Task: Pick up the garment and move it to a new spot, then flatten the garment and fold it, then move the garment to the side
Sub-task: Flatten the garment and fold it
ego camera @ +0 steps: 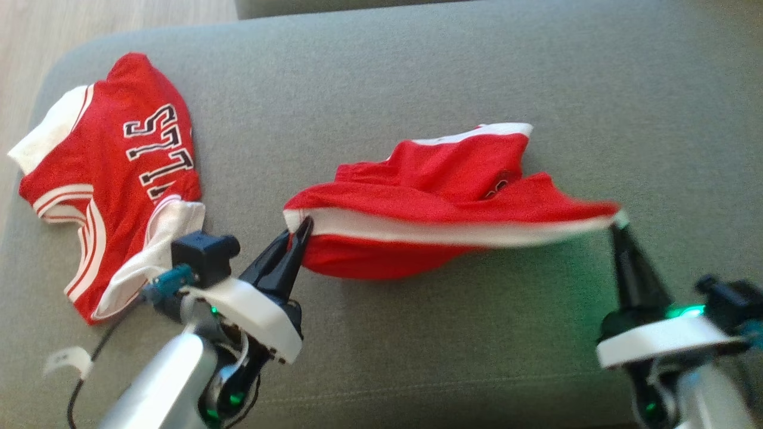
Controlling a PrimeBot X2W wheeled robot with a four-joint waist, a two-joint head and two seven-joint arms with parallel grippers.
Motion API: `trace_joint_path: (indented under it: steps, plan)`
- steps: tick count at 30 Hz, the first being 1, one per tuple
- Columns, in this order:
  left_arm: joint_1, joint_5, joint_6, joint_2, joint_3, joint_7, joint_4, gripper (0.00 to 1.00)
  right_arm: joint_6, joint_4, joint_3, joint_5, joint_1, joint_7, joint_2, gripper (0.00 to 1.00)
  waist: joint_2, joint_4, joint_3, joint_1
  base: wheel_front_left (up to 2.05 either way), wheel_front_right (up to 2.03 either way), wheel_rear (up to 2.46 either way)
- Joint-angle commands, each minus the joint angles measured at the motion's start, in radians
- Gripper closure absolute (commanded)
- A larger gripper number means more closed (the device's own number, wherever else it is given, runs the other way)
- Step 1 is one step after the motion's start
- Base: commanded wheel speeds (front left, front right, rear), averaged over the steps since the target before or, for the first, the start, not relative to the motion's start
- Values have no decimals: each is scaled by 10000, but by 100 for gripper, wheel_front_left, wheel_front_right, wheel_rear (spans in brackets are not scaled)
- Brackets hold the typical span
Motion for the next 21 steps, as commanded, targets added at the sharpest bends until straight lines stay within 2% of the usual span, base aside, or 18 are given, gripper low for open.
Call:
trace_joint_path:
  steps: [1, 7, 11, 16, 21]
  plan:
    - [-589, -107, -50, 289, 510, 8, -456, 100, -2, -526, 139, 103, -285, 49, -87, 100, 0, -105, -127, 0, 0, 0, 0]
    - [-1963, -1295, -611, 207, 979, 1011, -1445, 100, -2, -3283, -581, 840, -1352, 1775, -87, 100, 0, -414, -492, 0, 0, 0, 0]
    - [-3436, -1914, -737, 164, 1292, 1930, -1564, 100, -2, -4155, -945, 540, -2991, 3062, -87, 100, 0, -673, -374, 0, 0, 0, 0]
    - [-5641, -2476, -1004, -68, 1515, 2773, -844, 100, -2, -3380, -1277, 205, -5799, 4061, -157, 100, 0, -1066, 372, 0, 0, 0, 0]
    - [-8219, -2015, -1333, -102, 1400, 2553, 729, 100, -2, -1532, -1314, -369, -8657, 3664, -498, 100, 0, -1427, 1641, 0, 0, 0, 0]
